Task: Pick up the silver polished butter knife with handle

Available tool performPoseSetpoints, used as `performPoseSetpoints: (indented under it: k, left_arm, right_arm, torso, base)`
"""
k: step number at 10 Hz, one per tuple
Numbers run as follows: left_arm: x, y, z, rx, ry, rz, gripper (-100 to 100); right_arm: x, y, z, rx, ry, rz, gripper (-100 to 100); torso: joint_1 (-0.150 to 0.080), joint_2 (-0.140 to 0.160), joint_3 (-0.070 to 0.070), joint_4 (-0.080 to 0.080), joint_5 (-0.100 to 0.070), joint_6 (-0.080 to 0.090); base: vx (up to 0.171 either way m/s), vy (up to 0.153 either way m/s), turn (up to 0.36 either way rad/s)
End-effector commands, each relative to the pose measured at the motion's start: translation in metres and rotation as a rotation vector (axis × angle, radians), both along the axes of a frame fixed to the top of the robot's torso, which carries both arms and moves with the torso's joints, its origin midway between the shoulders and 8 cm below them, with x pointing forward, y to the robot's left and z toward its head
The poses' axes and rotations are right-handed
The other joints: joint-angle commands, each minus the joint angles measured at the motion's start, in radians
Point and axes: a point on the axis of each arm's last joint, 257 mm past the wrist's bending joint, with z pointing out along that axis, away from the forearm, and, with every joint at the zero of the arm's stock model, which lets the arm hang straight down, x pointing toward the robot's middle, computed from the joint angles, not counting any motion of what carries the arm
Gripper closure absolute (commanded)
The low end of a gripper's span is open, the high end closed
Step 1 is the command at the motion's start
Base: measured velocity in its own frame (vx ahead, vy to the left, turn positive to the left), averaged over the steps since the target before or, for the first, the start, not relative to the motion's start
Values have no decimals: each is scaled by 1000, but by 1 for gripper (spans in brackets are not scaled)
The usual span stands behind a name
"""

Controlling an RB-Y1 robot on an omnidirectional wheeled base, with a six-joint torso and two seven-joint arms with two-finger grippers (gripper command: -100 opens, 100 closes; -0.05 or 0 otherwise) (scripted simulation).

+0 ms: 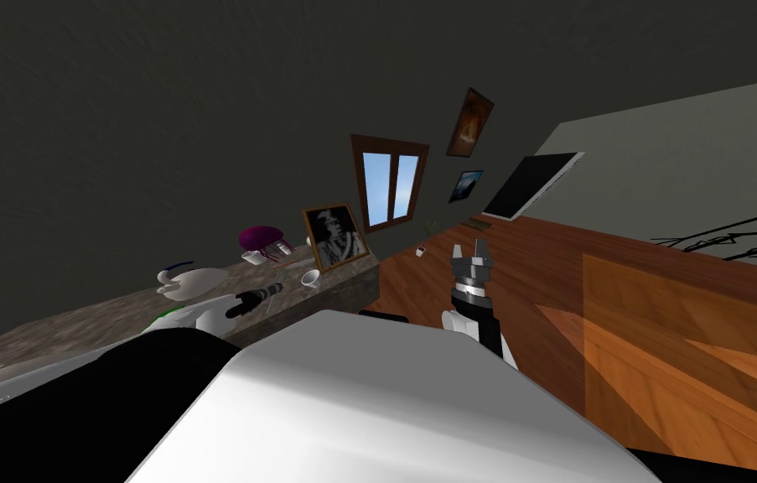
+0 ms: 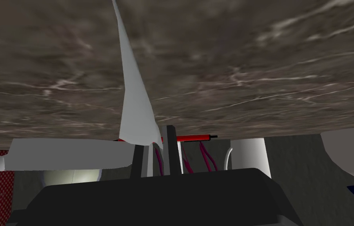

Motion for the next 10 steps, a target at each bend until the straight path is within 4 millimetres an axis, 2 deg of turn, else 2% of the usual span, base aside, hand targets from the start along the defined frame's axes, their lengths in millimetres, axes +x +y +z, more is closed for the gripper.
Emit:
performPoseSetpoints:
  k: [1,6,9,10]
  left_arm:
    - [8,-8,2,-2,-1,-12,100]
    - [20,-26,5,2,9,-49,100]
    - [30,-45,7,-11,16,-73,100]
    - [30,-45,7,-4,21,-81,100]
  right_arm:
    - [0,0,0,0,0,0,0]
    - [0,0,0,0,0,0,0]
    - [0,0,0,0,0,0,0]
    - [0,0,0,0,0,0,0]
  torso:
    - [0,0,0,0,0,0]
    - [0,-1,-1,-1,0,0]
    - [-1,-1,-1,-1,-1,0]
    - [-1,-1,-1,-1,-1,0]
  base:
    - [3,23,100]
    - [8,17,72]
    - [8,18,86]
    - [11,16,49]
